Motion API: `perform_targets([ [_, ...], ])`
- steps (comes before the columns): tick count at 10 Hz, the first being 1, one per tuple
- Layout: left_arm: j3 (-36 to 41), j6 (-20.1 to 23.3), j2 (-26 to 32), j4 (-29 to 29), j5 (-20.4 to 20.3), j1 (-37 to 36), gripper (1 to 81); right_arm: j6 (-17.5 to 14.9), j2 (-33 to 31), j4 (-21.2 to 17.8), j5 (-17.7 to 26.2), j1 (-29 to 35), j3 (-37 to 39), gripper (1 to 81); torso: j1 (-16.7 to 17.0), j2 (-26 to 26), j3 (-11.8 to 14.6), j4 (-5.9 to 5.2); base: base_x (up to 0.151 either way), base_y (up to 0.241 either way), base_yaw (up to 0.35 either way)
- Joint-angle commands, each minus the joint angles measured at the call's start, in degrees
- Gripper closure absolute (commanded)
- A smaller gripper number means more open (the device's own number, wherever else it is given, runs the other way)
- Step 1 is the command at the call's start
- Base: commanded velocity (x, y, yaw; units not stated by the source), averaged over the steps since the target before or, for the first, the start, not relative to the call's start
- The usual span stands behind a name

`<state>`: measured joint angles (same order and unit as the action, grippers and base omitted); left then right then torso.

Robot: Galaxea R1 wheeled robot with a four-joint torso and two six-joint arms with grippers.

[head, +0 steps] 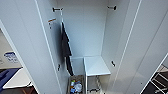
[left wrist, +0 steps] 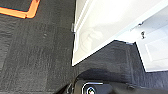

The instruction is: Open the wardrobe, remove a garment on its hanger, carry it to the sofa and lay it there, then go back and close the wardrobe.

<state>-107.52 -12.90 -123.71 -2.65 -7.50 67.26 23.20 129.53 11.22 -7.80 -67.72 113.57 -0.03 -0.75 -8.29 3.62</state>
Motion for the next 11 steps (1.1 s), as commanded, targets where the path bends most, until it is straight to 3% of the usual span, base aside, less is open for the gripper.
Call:
perform_targets([
  [1,-0.24,-10.62,8.11,-0.08,0.03,-9.28,1.0,11.66,-9.16,-0.67,1.39,11.23,-1.34,1.0,0.0,0.0,0.0,0.0,0.0,0.0,0.0],
  [2,-0.59,-14.7,9.26,-0.08,0.03,-11.22,1.0,14.94,-10.66,-0.76,1.39,13.52,-1.69,1.0,0.0,0.0,0.0,0.0,0.0,0.0,0.0],
  [3,-0.93,-19.95,10.49,-0.08,0.03,-13.14,1.0,20.19,-12.59,-0.76,1.39,16.06,-2.22,1.0,-0.02,0.02,-0.02,0.0,0.0,0.0,0.0],
  [4,-1.47,-23.14,11.02,0.01,0.03,-14.99,1.0,25.05,-14.0,-0.67,1.21,18.52,-2.4,1.0,-0.02,0.02,-0.02,0.0,0.0,0.0,0.0],
  [6,-1.91,-27.18,12.96,-0.08,0.38,-18.85,1.0,30.33,-16.46,-1.11,0.77,24.14,-3.36,1.0,-0.05,0.05,-0.02,0.0,0.0,0.0,0.0],
  [7,-1.99,-31.22,14.01,-0.08,0.2,-20.01,1.0,33.75,-17.52,-1.02,0.86,26.79,-3.45,1.0,-0.07,0.05,-0.05,0.0,0.0,0.0,0.0],
  [9,-1.99,-38.76,16.2,0.01,0.2,-23.07,1.0,43.14,-19.1,-0.67,0.59,30.65,-3.01,1.0,-0.09,0.09,-0.05,0.0,0.0,0.0,0.0],
  [11,-0.94,-40.72,16.47,0.45,0.91,-27.65,1.0,46.23,-18.4,-1.28,1.3,35.4,-2.92,1.0,-0.09,0.11,-0.07,0.0,0.0,0.0,0.0],
])
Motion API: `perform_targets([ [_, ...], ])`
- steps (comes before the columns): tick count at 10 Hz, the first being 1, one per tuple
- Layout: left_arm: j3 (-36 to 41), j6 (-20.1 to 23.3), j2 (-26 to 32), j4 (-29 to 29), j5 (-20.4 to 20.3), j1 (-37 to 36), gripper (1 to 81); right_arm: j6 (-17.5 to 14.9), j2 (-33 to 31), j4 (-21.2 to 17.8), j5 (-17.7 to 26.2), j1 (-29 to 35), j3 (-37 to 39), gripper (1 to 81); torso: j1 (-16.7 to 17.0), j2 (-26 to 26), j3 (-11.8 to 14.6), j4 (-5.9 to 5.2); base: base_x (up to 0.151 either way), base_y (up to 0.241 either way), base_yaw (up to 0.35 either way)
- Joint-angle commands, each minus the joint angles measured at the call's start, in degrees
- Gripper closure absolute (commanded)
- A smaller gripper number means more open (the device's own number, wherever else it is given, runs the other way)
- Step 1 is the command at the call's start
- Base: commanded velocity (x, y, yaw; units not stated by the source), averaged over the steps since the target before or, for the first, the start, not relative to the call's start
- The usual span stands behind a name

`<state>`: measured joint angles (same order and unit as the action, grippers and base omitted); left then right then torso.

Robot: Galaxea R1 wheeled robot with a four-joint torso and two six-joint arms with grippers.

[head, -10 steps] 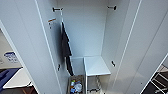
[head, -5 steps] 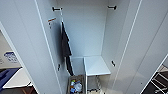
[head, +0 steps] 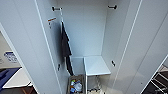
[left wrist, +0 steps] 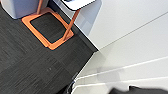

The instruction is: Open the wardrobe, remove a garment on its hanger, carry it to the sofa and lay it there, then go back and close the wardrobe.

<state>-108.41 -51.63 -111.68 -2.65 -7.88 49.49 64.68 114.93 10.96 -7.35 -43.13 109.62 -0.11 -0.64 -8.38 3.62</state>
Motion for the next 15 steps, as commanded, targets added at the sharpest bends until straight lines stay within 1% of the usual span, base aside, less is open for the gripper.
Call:
perform_targets([
  [1,0.48,-1.99,4.0,0.54,2.43,-12.17,1.0,6.07,-3.28,-1.2,1.11,12.57,0.59,1.0,0.0,0.0,0.0,0.0,0.0,0.0,0.0],
  [3,1.44,-1.99,2.25,0.54,6.02,-15.86,1.0,9.67,-1.97,-1.12,1.11,15.38,0.15,1.0,0.0,0.0,-0.02,0.0,0.0,0.0,0.0],
  [4,1.53,-1.99,1.2,0.54,7.07,-17.62,1.0,10.19,-1.17,-1.2,1.11,16.96,-0.72,1.0,0.0,0.02,-0.02,0.0,0.0,0.0,0.0],
  [5,1.71,-1.99,-0.12,0.54,9.53,-19.11,1.0,11.07,-0.39,-1.2,1.11,17.59,-2.04,1.0,-0.02,0.02,-0.05,0.0,0.0,0.0,0.0],
  [7,1.98,-1.9,-3.63,0.71,10.42,-19.56,1.0,11.25,1.46,-0.94,1.11,16.71,-4.59,1.0,-0.05,0.05,-0.07,0.0,0.0,0.0,0.0],
  [8,1.97,-1.81,-5.82,1.23,11.82,-19.56,1.0,11.25,2.42,-0.68,0.76,15.14,-5.29,1.0,-0.05,0.05,-0.07,0.0,0.0,0.0,0.0],
  [9,1.97,-1.81,-7.69,2.64,12.27,-19.56,1.0,11.25,2.96,-0.5,0.58,13.64,-6.09,1.0,-0.07,0.05,-0.07,0.0,0.0,0.0,0.0],
  [11,3.2,-1.9,-13.23,5.63,12.62,-19.73,1.0,11.08,4.98,-0.15,0.32,10.47,-6.88,1.0,-0.09,0.06,-0.09,0.0,0.0,0.0,0.0],
  [13,3.29,-1.9,-19.88,7.12,16.31,-20.53,1.0,10.47,6.73,-0.06,0.32,9.42,-8.45,1.0,-0.11,0.09,-0.09,0.0,0.0,0.0,0.0],
  [15,3.03,-1.81,-24.11,7.92,16.84,-20.35,1.0,10.2,9.88,0.03,0.4,8.98,-8.99,1.0,-0.11,0.09,-0.11,0.0,0.0,0.0,0.0],
])
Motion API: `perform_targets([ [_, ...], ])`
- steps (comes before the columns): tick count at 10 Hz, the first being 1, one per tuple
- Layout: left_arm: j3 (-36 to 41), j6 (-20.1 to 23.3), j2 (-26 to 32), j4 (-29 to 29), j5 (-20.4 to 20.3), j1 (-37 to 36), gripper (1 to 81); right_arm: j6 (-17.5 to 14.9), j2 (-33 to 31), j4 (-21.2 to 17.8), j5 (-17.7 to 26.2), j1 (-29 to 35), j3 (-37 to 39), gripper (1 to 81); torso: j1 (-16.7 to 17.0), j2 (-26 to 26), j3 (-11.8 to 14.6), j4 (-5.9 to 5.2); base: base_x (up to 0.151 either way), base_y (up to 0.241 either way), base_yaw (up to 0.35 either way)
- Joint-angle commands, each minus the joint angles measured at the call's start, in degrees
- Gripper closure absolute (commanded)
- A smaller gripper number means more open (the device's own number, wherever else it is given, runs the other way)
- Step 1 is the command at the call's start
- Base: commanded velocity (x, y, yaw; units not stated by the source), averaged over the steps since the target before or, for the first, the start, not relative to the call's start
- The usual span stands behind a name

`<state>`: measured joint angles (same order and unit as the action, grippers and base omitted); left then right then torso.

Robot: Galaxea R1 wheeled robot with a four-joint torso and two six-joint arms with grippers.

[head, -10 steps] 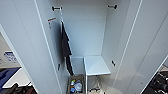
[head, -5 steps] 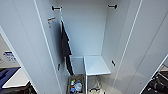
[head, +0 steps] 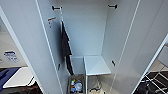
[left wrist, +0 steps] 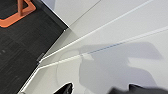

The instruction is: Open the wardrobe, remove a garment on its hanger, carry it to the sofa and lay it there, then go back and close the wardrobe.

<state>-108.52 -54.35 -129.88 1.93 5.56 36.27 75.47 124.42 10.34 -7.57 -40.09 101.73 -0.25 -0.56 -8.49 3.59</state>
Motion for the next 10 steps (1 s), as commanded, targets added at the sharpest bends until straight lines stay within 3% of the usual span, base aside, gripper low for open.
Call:
perform_targets([
  [1,3.14,1.0,-8.19,3.35,4.01,-6.69,1.0,-0.67,2.95,1.6,0.63,5.68,-0.5,1.0,0.0,0.0,0.0,0.0,0.0,0.0,0.0],
  [6,0.59,1.44,-17.52,10.55,7.89,-2.3,1.0,-0.59,17.7,11.26,1.15,5.15,6.17,1.0,-0.02,0.05,0.0,-0.02,0.0,0.0,0.0],
  [10,0.32,1.44,-18.49,18.02,7.89,5.95,1.0,-0.59,25.73,18.84,1.51,3.74,12.34,1.0,-0.05,0.09,-0.02,-0.02,0.0,0.0,0.0],
])
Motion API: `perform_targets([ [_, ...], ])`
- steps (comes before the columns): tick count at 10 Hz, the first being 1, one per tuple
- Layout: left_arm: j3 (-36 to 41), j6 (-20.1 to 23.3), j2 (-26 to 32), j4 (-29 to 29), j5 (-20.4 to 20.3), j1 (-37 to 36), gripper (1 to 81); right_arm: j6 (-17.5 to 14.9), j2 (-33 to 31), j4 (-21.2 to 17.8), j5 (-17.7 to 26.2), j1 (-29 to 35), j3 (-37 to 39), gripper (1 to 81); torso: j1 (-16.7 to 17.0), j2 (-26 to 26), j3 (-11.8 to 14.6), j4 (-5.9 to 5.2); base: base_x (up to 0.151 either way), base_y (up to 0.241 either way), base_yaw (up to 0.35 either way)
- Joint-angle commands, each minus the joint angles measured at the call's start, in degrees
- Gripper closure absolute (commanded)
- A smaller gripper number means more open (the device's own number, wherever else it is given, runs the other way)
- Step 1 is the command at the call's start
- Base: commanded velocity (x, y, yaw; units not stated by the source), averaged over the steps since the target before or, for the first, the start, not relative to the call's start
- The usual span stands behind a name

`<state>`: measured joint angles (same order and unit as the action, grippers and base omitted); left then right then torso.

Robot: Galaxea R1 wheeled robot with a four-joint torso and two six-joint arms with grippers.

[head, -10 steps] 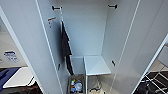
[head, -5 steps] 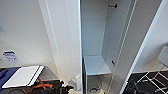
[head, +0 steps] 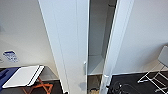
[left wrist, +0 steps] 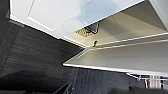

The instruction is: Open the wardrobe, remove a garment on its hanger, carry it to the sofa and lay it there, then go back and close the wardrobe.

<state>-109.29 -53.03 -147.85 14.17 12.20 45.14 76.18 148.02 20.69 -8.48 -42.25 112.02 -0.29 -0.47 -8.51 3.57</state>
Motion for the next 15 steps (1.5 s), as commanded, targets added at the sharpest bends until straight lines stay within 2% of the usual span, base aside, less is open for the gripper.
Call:
perform_targets([
  [1,1.09,0.12,-0.35,7.87,1.24,-0.64,1.0,-1.3,3.53,9.11,3.46,5.56,3.01,1.0,0.0,0.0,0.0,0.0,0.0,0.0,0.0],
  [3,0.3,0.21,-0.17,12.82,1.07,4.9,1.0,-1.3,4.33,11.83,4.44,2.48,4.78,1.0,0.0,0.0,0.0,0.0,0.0,0.0,0.0],
  [6,-5.41,0.38,-0.52,20.02,-0.42,13.95,1.0,-1.38,4.86,20.8,4.0,-9.63,10.14,1.0,0.0,0.0,0.0,0.0,0.0,0.0,0.0],
  [7,-7.08,0.65,-0.52,21.69,-2.01,17.91,1.0,-1.56,5.82,23.96,3.83,-14.9,13.56,1.0,0.0,0.0,0.0,0.0,0.0,0.0,0.0],
  [9,-13.74,0.91,-1.75,26.08,-10.6,24.85,1.0,-1.74,10.46,31.14,1.29,-23.35,23.91,1.0,0.0,0.0,0.0,0.0,0.0,0.0,0.0],
  [11,-19.72,1.0,-4.55,28.54,-12.99,29.42,1.0,-1.56,16.09,37.66,0.49,-30.73,33.4,1.0,0.02,0.0,0.02,0.0,0.0,0.0,0.0],
  [13,-26.3,1.52,-9.47,31.09,-13.77,33.12,1.0,-2.17,21.27,40.91,0.49,-36.8,41.49,1.0,0.05,-0.02,0.04,0.0,0.0,0.0,0.0],
  [15,-34.22,1.61,-14.75,33.73,-15.19,35.85,1.0,-4.02,24.19,43.56,1.19,-40.85,45.11,1.0,0.05,-0.04,0.06,0.0,0.0,0.0,0.0],
])
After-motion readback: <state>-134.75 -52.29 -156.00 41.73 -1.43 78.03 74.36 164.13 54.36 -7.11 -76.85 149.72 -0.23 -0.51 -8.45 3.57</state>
